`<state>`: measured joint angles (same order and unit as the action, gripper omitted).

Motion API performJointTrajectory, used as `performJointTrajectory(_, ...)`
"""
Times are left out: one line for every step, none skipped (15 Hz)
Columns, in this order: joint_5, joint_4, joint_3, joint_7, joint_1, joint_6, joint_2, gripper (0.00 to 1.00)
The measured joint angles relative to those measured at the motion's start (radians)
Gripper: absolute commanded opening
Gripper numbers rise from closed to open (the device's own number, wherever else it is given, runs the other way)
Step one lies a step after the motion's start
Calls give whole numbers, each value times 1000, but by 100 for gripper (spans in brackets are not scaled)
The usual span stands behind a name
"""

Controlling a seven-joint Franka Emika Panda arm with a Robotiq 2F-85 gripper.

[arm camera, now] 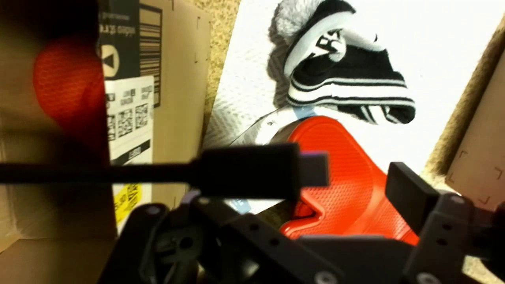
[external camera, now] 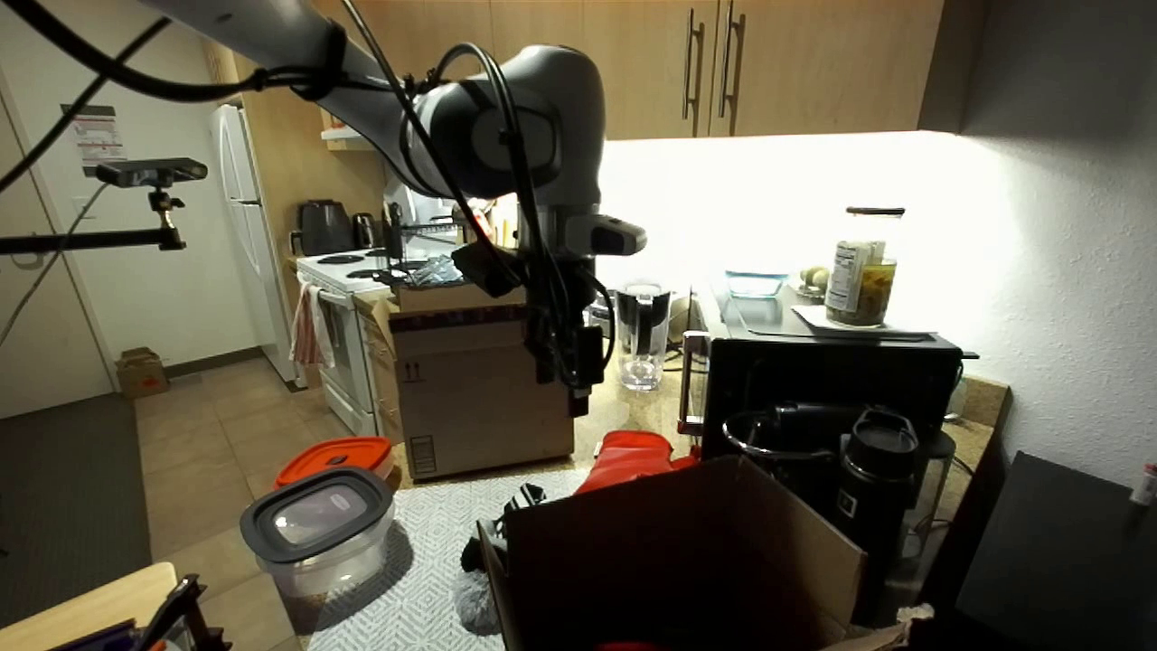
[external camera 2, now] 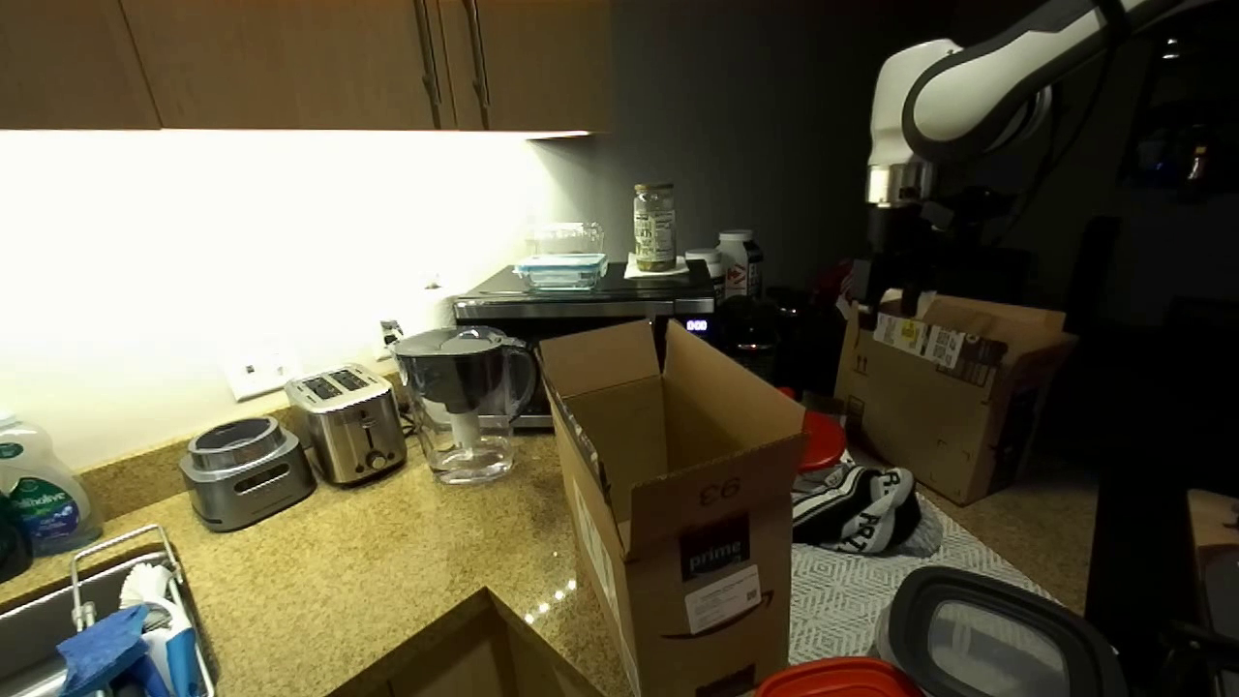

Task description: Put the red object into the cardboard box

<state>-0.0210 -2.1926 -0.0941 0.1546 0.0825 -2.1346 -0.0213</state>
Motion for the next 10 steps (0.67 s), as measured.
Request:
performJointTrajectory(15,0,7,-17,-8,20,0,100)
performJointTrajectory(25,-1,14,-33,-16,38,0,100)
performJointTrajectory(33,-1,20,-45,-23,56,0,100)
performJointTrajectory(38,-3,26,-55,-28,71,1,100)
performJointTrajectory(42,-4,30,-66,-34,86,2,100)
performJointTrajectory(46,-7,35,-76,-38,99,3,100)
performJointTrajectory(49,-11,39,-87,-43,108,4,100)
performJointTrajectory(51,-17,42,-100,-47,112,5,100)
performJointTrajectory(51,-22,46,-112,-50,113,6,100)
performJointTrajectory(51,-26,51,-121,-50,113,7,100)
